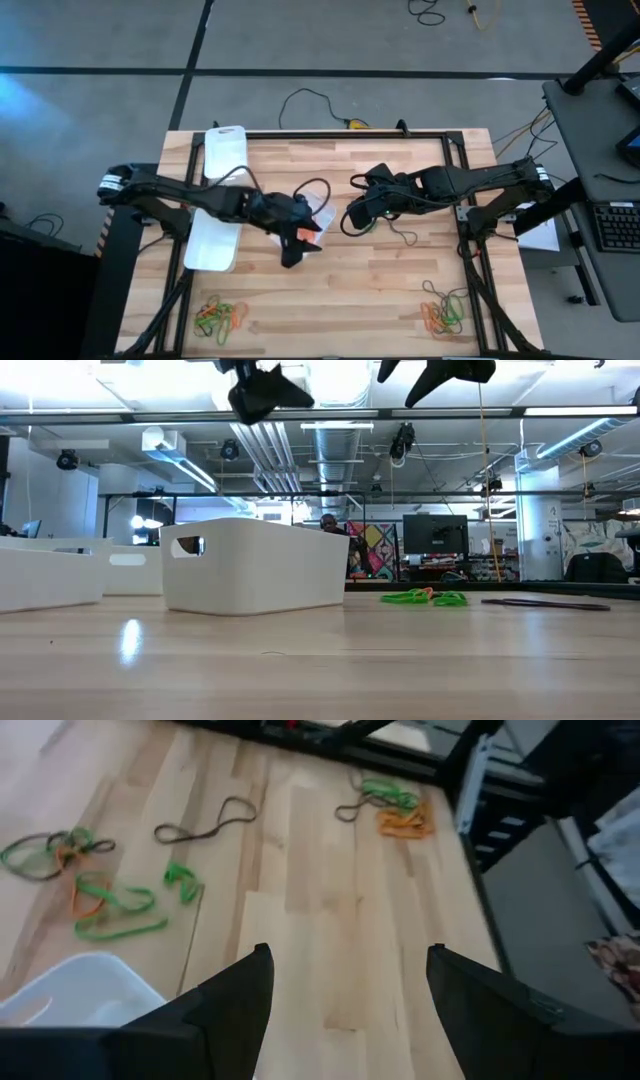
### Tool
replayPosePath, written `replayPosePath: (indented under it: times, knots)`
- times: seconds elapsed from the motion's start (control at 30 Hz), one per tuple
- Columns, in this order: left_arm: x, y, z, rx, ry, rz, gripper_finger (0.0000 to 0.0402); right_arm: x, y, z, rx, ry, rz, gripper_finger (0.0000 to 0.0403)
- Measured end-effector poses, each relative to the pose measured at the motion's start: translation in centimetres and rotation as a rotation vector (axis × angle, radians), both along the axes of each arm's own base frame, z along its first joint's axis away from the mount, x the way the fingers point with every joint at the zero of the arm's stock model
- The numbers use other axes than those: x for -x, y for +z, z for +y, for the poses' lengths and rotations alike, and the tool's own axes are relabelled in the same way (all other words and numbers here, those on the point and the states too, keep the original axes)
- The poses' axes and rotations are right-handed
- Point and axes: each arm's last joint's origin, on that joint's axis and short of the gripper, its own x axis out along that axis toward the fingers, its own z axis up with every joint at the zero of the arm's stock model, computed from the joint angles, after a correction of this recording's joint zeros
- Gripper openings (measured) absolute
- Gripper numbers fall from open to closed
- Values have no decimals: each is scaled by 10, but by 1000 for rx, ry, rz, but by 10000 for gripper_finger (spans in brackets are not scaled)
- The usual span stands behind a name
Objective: Sort rubber bands into baskets
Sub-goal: Put the green rubber band into the top white bin
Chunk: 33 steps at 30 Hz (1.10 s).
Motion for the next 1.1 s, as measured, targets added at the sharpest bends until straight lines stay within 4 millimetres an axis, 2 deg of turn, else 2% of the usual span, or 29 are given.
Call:
replayPosePath:
  times: [0.2, 0.4, 0.83, 0.97, 1.1]
  knots:
    - [-13, -13, -10, 3, -11, 45, 247, 0, 0, 0, -1, 0, 0, 233]
    - [-29, -15, -13, 7, -5, 67, 247, 0, 0, 0, -1, -1, -1, 233]
    - [-66, 7, -20, -54, -35, 230, 247, 0, 0, 0, -1, -1, -1, 233]
    - [-66, 10, -24, -54, -45, 223, 247, 0, 0, 0, 0, 0, -1, 233]
    - [-58, 14, -27, -59, -62, 205, 247, 0, 0, 0, 0, 1, 0, 233]
